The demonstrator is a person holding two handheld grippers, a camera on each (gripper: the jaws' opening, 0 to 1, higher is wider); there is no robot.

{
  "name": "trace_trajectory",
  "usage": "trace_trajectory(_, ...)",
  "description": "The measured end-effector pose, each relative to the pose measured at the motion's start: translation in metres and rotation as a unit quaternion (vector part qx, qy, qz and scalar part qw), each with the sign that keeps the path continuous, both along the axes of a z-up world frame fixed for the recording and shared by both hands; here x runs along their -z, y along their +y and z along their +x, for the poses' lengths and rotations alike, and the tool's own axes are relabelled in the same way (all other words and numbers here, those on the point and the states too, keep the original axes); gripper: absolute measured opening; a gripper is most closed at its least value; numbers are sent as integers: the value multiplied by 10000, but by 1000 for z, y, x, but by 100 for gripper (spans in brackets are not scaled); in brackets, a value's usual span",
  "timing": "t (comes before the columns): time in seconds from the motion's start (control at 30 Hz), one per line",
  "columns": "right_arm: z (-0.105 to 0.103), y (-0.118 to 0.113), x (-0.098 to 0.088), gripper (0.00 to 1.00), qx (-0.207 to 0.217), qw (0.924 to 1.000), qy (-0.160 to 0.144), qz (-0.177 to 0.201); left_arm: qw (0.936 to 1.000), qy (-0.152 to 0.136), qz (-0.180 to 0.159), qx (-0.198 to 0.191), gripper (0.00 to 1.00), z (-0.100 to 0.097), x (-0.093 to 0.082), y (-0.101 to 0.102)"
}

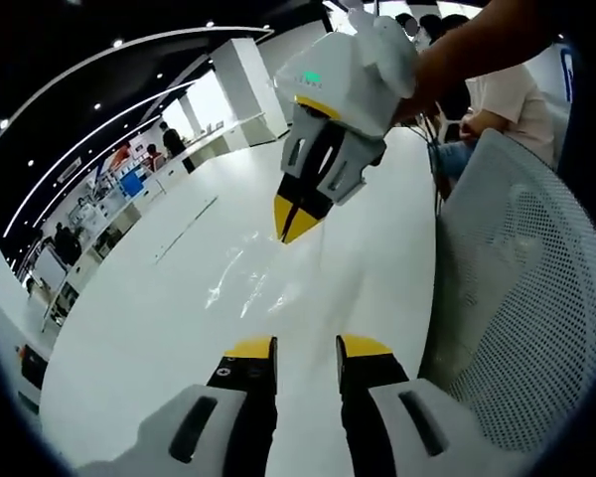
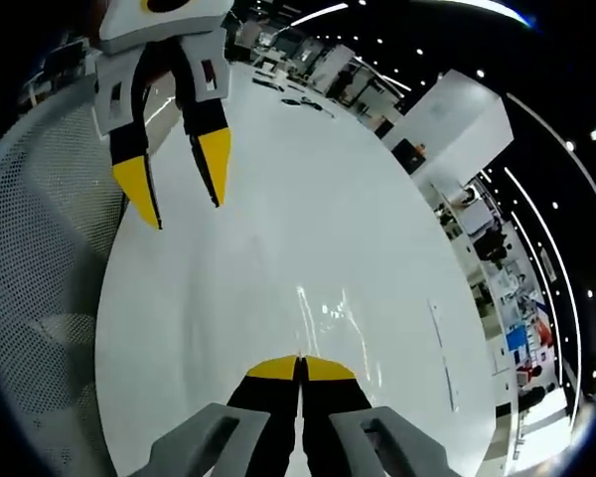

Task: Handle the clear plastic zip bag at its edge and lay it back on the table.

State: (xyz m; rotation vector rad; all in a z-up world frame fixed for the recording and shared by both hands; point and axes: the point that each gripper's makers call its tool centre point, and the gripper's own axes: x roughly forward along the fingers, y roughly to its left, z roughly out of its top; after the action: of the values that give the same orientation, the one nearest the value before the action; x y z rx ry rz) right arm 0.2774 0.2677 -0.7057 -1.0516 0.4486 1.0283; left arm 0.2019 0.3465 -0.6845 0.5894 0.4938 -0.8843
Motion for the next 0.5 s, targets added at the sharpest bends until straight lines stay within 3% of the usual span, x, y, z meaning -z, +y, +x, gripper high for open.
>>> trace_trajectory(0.5, 18, -7, 15, 0, 26, 9996, -143, -231, 9994, 63, -166, -289, 24, -4, 1, 7)
